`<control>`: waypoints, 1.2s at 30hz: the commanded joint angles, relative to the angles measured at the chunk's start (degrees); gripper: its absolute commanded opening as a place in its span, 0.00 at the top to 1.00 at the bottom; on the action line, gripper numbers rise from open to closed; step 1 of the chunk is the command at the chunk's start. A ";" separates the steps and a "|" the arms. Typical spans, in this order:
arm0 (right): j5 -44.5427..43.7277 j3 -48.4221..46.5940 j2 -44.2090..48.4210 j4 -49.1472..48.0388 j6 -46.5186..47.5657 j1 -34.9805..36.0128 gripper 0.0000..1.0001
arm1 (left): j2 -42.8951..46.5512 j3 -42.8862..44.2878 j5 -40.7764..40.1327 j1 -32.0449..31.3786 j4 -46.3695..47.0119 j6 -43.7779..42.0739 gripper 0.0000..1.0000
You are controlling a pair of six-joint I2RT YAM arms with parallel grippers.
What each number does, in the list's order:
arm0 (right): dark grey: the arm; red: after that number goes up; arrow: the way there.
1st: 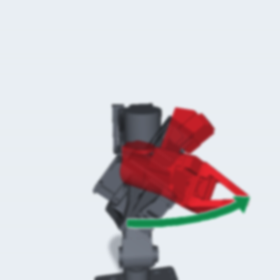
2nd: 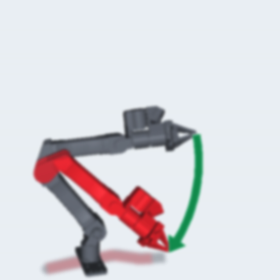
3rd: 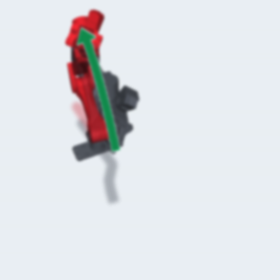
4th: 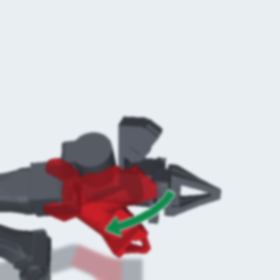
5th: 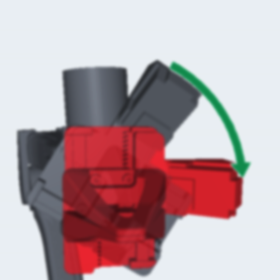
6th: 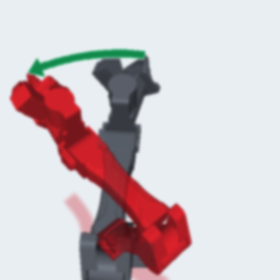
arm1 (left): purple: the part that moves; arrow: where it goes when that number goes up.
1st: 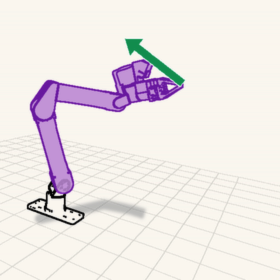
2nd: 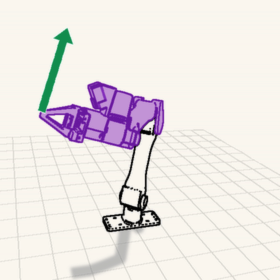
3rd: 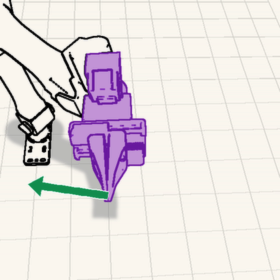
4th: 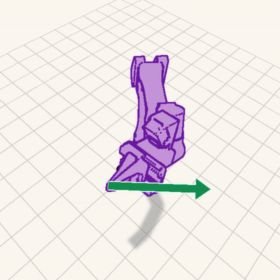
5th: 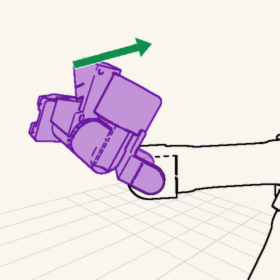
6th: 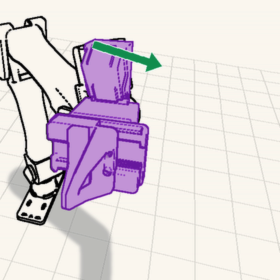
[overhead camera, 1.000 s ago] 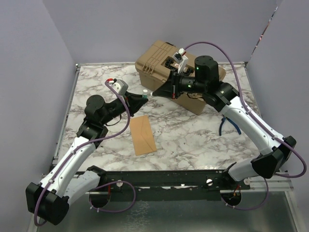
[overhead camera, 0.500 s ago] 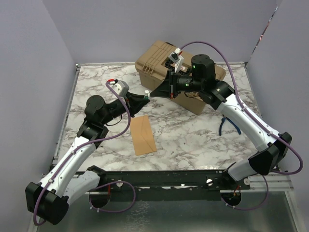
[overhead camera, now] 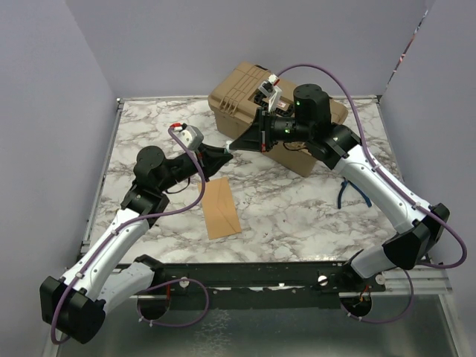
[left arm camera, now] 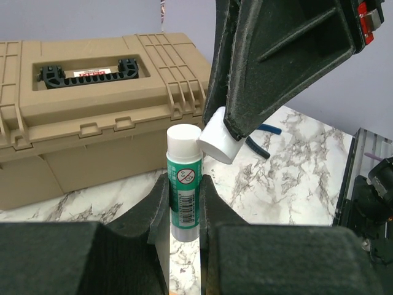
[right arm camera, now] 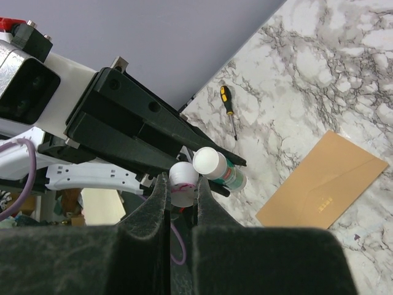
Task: Place the letter into the envelope and seal it
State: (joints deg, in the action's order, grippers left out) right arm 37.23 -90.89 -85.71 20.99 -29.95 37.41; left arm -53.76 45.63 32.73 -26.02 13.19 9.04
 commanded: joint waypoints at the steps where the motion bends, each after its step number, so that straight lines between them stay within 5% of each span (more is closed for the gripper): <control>1: -5.51 -1.12 0.80 2.16 0.46 -0.15 1.00 | 0.51 0.41 1.02 -0.52 0.59 -1.66 1.00; 15: -10.54 0.02 2.61 2.58 0.64 -0.15 1.00 | 0.65 0.35 -0.91 -0.59 -0.17 -2.27 1.00; 36: -0.86 -3.43 -0.67 7.77 2.21 -0.14 1.00 | -1.78 2.45 2.89 -1.31 -2.39 -5.87 1.00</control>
State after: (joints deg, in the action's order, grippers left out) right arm 33.91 -91.33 -84.79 24.03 -29.67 37.12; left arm -55.11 45.65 32.71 -26.70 12.34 6.94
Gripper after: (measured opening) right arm 0.074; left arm 0.161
